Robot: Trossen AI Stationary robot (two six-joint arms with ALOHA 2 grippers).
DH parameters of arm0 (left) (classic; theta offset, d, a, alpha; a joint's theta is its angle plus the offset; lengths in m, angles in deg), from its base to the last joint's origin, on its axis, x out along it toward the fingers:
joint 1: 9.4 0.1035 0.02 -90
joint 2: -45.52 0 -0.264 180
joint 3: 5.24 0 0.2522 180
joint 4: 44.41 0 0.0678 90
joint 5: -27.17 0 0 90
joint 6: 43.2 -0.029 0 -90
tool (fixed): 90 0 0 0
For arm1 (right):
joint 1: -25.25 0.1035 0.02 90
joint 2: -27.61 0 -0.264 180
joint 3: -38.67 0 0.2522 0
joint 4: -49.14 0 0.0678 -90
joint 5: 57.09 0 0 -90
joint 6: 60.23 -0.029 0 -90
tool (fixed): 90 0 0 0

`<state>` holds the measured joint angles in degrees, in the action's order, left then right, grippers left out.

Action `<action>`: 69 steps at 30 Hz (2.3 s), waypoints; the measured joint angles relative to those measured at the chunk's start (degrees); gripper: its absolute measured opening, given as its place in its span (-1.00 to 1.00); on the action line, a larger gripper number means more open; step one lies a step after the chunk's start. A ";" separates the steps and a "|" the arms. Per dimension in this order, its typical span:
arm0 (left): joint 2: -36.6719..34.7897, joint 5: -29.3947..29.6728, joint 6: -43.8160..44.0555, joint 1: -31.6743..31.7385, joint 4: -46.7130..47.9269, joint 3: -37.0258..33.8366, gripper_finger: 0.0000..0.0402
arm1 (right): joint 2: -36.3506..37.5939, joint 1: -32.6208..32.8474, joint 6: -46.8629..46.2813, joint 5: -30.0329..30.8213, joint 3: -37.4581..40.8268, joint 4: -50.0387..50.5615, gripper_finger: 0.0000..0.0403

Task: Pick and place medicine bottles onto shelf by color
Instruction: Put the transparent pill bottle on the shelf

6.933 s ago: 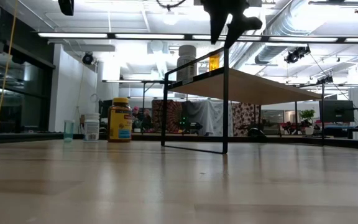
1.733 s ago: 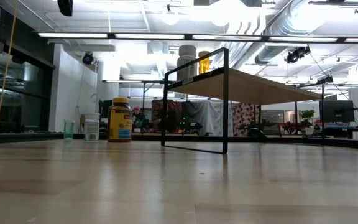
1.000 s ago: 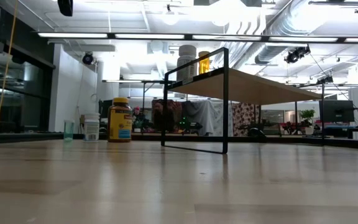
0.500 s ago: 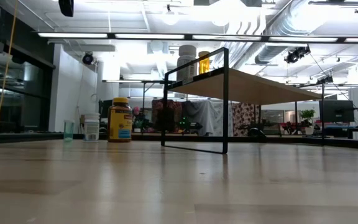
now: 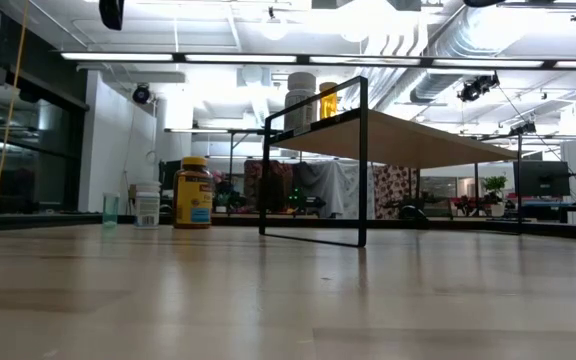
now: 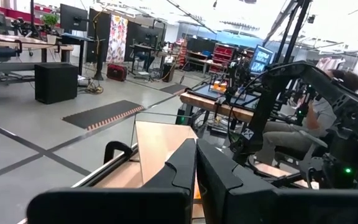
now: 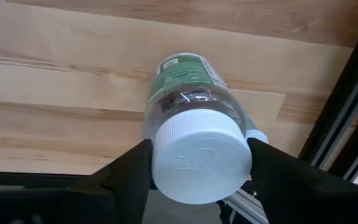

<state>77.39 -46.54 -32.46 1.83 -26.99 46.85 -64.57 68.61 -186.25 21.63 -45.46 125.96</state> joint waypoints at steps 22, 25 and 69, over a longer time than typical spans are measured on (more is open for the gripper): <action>0.12 0.96 1.13 0.00 -0.81 0.00 -0.98 | 7.89 -13.14 53.02 33.28 -28.38 9.80 0.03; 0.07 0.93 1.09 -0.01 -0.79 0.00 -0.98 | 7.52 -19.28 62.12 36.81 -37.66 15.37 0.03; 0.05 2.38 1.07 -0.02 -0.48 0.00 -0.98 | -11.62 -62.21 83.83 8.05 -52.46 26.94 0.03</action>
<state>77.45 -44.16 -31.38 1.81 -27.47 46.85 -76.18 6.39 -102.41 29.69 -97.93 152.90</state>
